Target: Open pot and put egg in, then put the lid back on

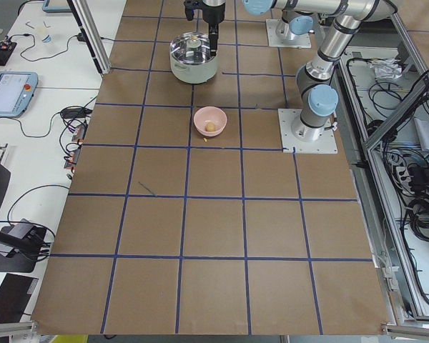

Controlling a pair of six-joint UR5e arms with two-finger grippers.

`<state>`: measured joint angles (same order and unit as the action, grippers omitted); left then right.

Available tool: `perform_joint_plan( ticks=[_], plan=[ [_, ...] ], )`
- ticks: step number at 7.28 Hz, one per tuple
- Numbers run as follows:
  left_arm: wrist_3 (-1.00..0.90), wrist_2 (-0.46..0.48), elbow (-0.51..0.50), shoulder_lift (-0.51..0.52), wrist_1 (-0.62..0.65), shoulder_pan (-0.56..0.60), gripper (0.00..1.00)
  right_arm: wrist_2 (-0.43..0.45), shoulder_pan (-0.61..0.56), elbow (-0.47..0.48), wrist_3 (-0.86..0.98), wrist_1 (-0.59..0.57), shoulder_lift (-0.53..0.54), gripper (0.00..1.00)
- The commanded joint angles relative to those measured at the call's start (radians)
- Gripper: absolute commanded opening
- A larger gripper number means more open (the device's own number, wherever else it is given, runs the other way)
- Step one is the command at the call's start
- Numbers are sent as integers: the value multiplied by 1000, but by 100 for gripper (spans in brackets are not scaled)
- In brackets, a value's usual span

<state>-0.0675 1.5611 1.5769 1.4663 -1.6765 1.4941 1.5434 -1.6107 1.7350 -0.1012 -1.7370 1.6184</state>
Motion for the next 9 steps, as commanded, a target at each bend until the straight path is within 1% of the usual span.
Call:
perform_joint_plan(
  ticks=[1, 6, 8, 9],
  plan=[
    [-8, 1, 3, -1, -5, 0, 100, 1, 2, 24, 5, -15, 6, 100],
    [-9, 5, 18, -6, -6, -11, 100, -3, 0, 28, 2, -18, 11, 100],
    [-40, 7, 44, -7, -5, -12, 100, 1, 2, 21, -2, -18, 21, 100],
    [-41, 22, 46, -7, -2, -12, 100, -8, -1, 27, -9, -18, 26, 100]
  ],
)
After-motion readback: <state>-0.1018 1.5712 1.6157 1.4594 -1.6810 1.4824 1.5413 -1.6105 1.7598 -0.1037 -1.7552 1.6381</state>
